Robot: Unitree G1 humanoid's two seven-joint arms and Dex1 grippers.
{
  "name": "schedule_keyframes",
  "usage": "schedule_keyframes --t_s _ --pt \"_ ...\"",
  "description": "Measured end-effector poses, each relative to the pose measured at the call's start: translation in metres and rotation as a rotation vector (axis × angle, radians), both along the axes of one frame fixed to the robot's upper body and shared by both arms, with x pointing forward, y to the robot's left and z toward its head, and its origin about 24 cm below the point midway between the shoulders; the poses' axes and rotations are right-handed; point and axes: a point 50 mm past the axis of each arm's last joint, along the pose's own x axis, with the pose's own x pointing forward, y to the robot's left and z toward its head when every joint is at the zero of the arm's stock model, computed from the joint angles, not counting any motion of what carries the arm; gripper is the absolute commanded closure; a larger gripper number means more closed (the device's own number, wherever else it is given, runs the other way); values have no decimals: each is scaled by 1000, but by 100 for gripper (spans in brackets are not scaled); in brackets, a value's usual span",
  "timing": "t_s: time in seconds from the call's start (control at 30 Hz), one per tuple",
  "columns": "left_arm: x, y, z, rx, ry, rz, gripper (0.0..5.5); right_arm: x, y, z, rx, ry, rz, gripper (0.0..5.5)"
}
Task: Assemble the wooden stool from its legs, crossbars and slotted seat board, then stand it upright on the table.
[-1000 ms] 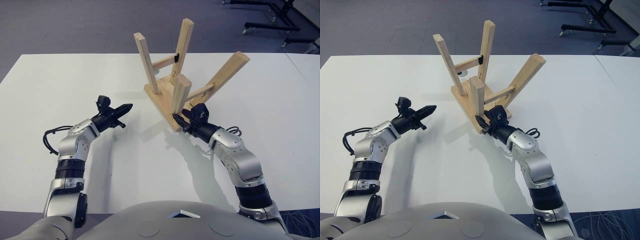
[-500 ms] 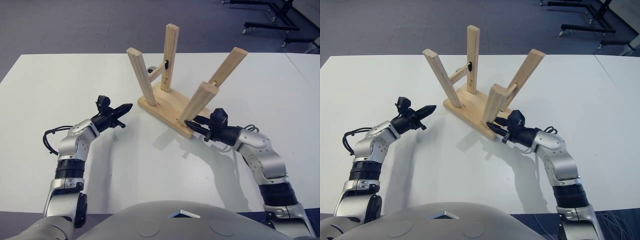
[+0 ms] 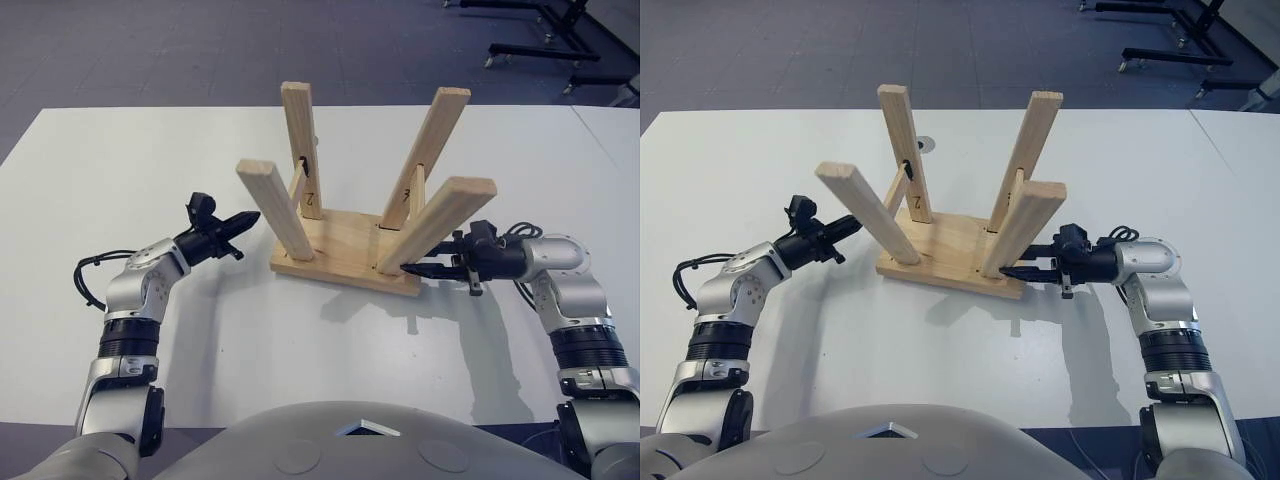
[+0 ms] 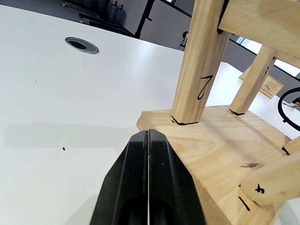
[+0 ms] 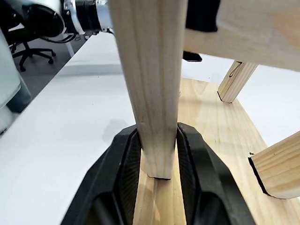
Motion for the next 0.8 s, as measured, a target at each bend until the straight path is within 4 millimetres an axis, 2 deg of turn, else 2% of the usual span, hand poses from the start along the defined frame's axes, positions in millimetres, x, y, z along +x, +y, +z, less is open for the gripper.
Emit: schedule_keyframes --t_s 0.13,0.4,0.47,0.57,0.73,0.8 --pt "0 1 0 7 0 -6 550 1 0 -11 -45 6 38 445" --pt "2 0 2 12 -3 -28 550 15 -1 -14 -115 -16 -4 445" --pt "2 0 2 12 -3 -31 550 16 -1 -14 -116 -31 -24 398" --pt "1 1 1 12 0 -30 550 10 -5 -26 -161 -6 -68 338" --pt "0 1 -1 13 6 -25 550 9 -9 -26 -177 -7 -66 253" --pt "-1 2 -2 15 11 -21 550 9 -17 -24 -208 -6 -88 211"
